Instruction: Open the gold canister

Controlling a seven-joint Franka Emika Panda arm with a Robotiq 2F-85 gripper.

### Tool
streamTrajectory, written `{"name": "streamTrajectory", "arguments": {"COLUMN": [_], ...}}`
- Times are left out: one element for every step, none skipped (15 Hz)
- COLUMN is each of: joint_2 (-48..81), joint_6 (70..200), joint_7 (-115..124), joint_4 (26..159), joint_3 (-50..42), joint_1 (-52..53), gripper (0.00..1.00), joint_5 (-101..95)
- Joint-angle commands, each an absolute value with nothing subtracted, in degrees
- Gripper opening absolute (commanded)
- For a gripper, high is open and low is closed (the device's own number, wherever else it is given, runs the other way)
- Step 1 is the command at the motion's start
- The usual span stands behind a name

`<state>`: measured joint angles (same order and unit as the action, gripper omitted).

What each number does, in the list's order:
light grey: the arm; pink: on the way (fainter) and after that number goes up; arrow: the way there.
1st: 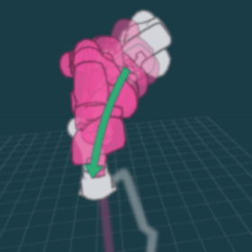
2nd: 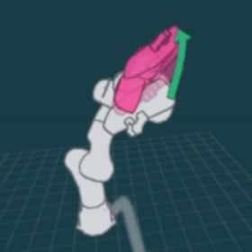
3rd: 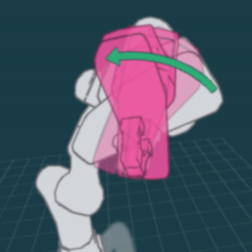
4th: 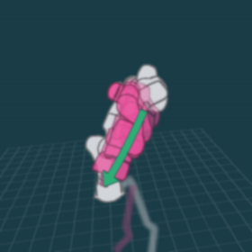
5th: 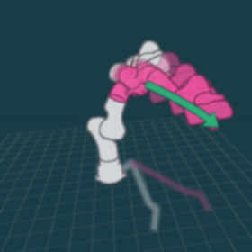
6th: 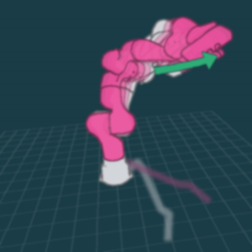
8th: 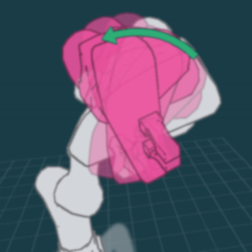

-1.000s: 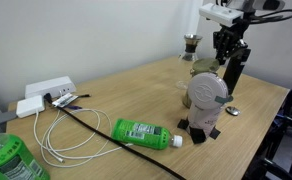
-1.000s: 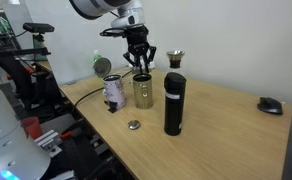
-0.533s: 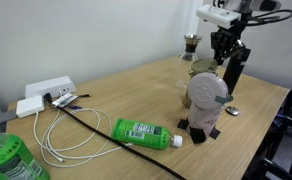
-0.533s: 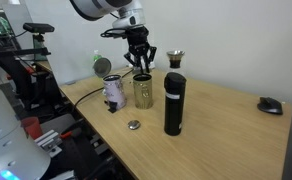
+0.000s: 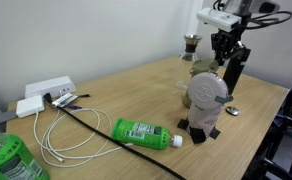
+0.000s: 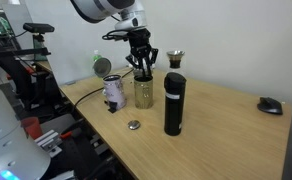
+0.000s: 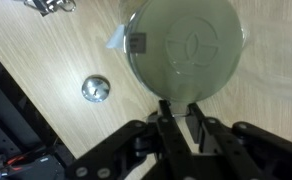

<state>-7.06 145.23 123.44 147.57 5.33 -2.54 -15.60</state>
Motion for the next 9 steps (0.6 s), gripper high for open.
{"name": "streamTrajectory", "arguments": {"joint_2": [-5.2, -4.9, -4.8, -4.6, -4.5, -4.5, -5.5, -5.6, -5.8], "joint_6": [144.5, 144.5, 144.5, 144.5, 144.4, 144.3, 142.3, 142.1, 141.6], "joint_7": [122.5, 122.4, 122.3, 122.3, 122.3, 122.3, 123.4, 123.5, 123.6], "joint_4": [146.0, 145.9, 145.8, 145.7, 145.6, 145.5, 144.8, 144.6, 144.1], "joint_3": [4.9, 4.8, 4.8, 4.7, 4.7, 4.7, 5.9, 6.2, 6.7], "joint_1": [-2.6, -2.5, -2.4, -2.4, -2.4, -2.3, -1.1, -0.7, 0.0], "gripper": [0.06, 0.06, 0.06, 0.06, 0.06, 0.06, 0.06, 0.06, 0.06], "joint_5": [-18.0, -18.3, -18.8, -19.1, -19.6, -20.1, -19.5, -19.5, -19.4]}}
